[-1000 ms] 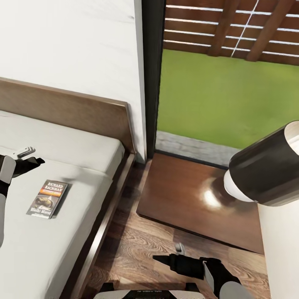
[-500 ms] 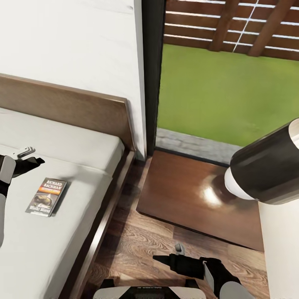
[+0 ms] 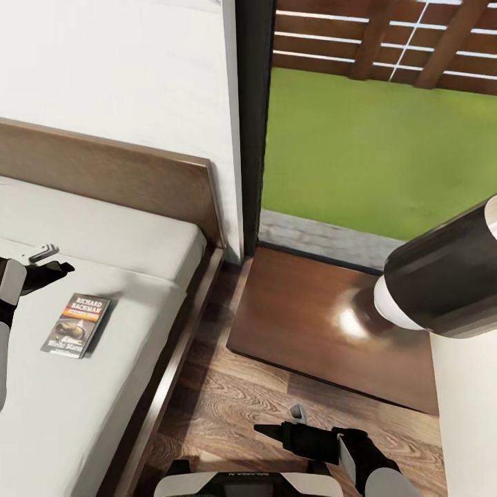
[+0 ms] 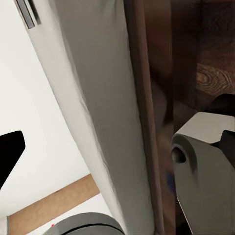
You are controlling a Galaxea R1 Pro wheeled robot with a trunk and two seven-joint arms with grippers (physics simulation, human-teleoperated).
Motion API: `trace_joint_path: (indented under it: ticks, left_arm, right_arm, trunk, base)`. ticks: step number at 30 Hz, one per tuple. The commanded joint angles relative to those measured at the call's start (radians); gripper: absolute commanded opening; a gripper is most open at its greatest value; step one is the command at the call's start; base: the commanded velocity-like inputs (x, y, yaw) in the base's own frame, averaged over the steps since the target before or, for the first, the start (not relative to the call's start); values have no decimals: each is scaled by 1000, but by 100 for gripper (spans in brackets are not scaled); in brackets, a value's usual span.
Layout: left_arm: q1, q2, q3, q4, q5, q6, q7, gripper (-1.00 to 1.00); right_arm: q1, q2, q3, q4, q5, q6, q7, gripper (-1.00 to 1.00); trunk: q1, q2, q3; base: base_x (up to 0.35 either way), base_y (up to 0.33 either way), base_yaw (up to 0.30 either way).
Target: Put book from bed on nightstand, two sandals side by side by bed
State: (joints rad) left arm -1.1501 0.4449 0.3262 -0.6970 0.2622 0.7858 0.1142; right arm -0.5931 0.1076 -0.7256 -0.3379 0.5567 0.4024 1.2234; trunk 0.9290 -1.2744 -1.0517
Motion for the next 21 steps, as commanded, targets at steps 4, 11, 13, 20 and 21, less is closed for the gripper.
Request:
trace_joint_path:
  ticks: [4,11,13,20,21]
  left_arm:
    - [0,0,1,-1,11,4,8,100]
    - [0,0,1,0,11,4,8,100]
    - [0,0,1,0,11,4,8,100]
    - [0,0,1,-1,11,4,8,100]
    - [0,0,0,0,11,4,8,100]
  right_arm:
    - [-1,1,-9,-2,8,10,5,100]
    - [-1,1,-9,-3,8,10,5,100]
    - [-1,1,-9,-3,8,10,5,100]
    - [-1,1,-9,-3,8,10,5,100]
    - [-1,1,-9,-3,8,10,5,100]
  trunk:
    - [12,-21,-11]
    - [38,-70,-33]
    - [46,-84,-39]
    - [58,-105,-48]
    - [58,-105,-48]
  base:
    - [0,0,0]
    - [0,0,0]
    - [0,0,0]
    - [0,0,0]
    - [0,0,0]
